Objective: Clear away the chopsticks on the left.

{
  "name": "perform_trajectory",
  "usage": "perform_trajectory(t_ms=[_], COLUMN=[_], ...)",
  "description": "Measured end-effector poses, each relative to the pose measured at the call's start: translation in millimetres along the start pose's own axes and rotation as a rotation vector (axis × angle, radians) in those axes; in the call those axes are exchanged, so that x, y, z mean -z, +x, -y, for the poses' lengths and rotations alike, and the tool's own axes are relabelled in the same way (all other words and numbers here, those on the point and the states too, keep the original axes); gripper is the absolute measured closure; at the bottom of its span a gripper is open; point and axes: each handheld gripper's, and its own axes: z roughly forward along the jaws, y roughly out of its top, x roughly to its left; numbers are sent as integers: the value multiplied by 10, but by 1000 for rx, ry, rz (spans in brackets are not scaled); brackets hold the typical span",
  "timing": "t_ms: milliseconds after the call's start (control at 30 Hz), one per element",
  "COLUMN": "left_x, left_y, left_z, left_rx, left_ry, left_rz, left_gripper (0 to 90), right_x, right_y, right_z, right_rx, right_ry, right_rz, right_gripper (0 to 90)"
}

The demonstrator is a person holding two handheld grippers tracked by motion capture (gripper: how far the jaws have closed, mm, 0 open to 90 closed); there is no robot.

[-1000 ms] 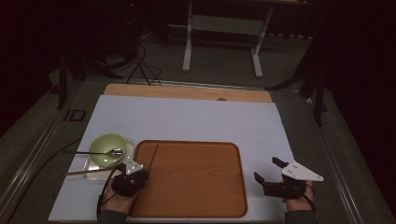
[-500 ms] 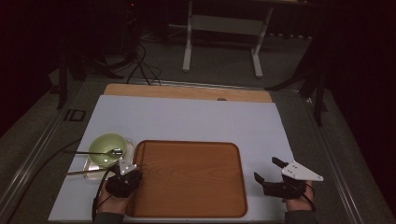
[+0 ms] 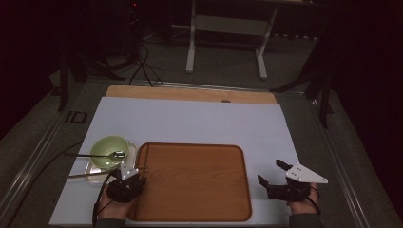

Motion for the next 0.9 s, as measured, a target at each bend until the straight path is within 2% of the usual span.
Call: perform_trajectory(t_ms=[100,367,533,667,900], left_x=[23,145,226,298,310], left_y=[-3,-61,-58,-48,-16], left_z=[1,-23,-38,-77,-127], left_rx=[4,-27,-6,-1,14], left_ry=[-2,-16,-50,-81,-110], left_rz=[1,3,31,30,46], left_gripper=[654,598,547,510,415], right_x=[-8,-17,-24,-21,-8], right_y=[0,0,6,4,2], right_z=[-2,-5,-6,0,3], right_rx=[1,1,5,4,1], right_ry=[1,3,5,5,3], right_rz=[-2,-5,-5,-3,-1], right_gripper=[109,108,108,108,108])
